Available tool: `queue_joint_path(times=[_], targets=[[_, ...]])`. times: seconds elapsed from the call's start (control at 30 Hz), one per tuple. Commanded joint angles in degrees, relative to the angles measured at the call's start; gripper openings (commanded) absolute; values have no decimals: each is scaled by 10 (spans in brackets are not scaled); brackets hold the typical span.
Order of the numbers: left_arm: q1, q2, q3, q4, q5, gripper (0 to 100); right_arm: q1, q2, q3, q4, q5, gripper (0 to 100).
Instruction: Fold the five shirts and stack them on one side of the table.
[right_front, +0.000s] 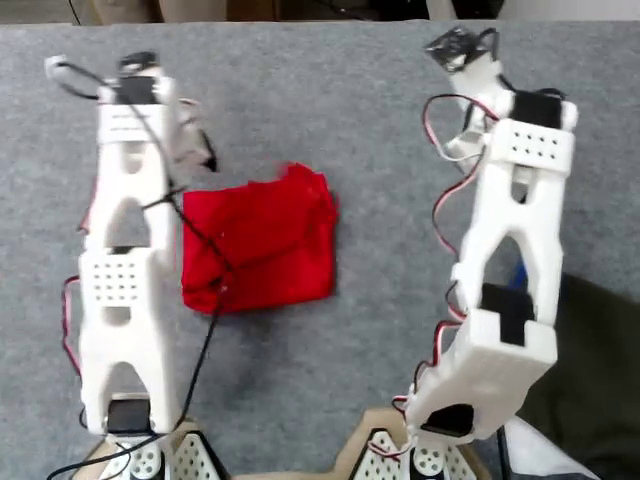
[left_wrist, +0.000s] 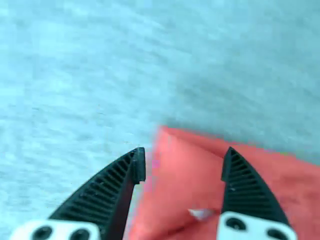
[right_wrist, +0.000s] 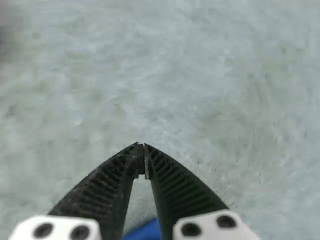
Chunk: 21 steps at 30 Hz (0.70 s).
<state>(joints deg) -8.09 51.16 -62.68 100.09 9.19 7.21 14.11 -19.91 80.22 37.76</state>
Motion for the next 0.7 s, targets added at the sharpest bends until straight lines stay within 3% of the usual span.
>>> queue_joint_path(times=[0.0,0.13,0.2,0.33,0.47,0.67], targets=[[-39,-53,-26,6,-13,250,-62,-78,-31,41,23,8],[-62,-87,-26,2,-9,247,-140,-83,-34,60,18,9],[-61,-79,-18,-4,26,242,-178,-69,-37,56,-4,9],[-47,-47,-7,-3,124,103,-237,3,-131,76,-57,9],[-47,-15,-11,-4,128,21,-271,112,-291,142,-79,17],[-178,22,-24,-83,127,22,-354,284,-513,217,-82,81]])
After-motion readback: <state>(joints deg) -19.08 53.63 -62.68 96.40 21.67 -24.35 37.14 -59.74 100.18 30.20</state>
